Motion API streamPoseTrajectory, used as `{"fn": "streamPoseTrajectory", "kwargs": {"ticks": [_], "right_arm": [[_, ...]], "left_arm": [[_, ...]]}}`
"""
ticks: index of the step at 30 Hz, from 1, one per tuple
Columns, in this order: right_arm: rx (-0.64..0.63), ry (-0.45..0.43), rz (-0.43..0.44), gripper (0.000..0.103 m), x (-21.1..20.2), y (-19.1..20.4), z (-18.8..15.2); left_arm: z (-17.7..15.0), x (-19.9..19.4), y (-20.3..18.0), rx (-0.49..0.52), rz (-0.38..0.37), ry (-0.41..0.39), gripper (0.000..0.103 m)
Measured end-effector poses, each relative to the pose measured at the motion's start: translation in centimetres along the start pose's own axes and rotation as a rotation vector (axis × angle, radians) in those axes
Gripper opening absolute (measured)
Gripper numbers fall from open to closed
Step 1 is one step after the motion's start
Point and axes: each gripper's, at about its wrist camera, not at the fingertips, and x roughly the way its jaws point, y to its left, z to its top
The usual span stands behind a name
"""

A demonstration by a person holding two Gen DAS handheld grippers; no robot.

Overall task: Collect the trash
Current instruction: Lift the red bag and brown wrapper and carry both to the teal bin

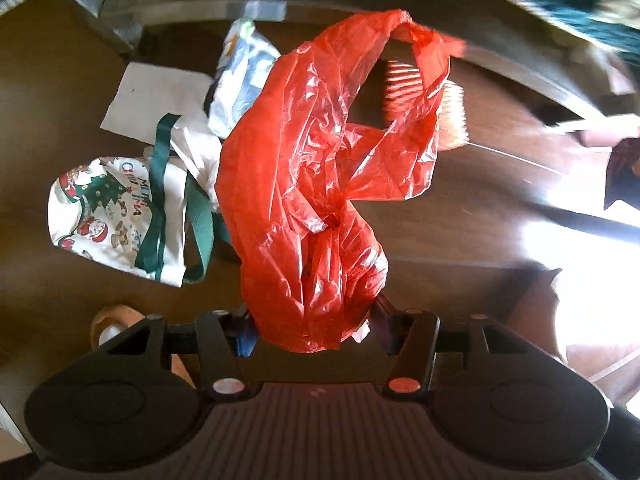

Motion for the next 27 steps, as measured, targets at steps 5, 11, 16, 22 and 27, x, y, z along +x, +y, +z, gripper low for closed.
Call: {"fn": "streamPoseTrajectory", "kwargs": {"ticks": [5,11,16,22,27], "right_arm": [[0.045,-0.057,0.002,0.035,-6.5,-0.2,-1.8],[0.045,-0.148,-0.006,0.035,-14.8,0.3,-3.9],[0.077,-0.264,0.000,0.035,-21.9,-0.8,-5.3],[0.103,-0.409,-0.022,0.035,-30.3,-2.3,-7.3],[0.122,-0.498,-0.056,0.035,-36.0,-3.9,-8.9]], "left_arm": [[-3.1,-4.9,-1.1,0.080,-0.009,-0.067,0.055],[-5.9,-12.2,-2.0,0.138,-0.079,-0.202,0.055],[-8.0,-18.8,-3.9,0.187,-0.125,-0.346,0.055],[-10.7,-26.5,-7.1,0.265,-0.176,-0.515,0.055],[-13.3,-32.0,-10.1,0.339,-0.221,-0.616,0.055]]}}
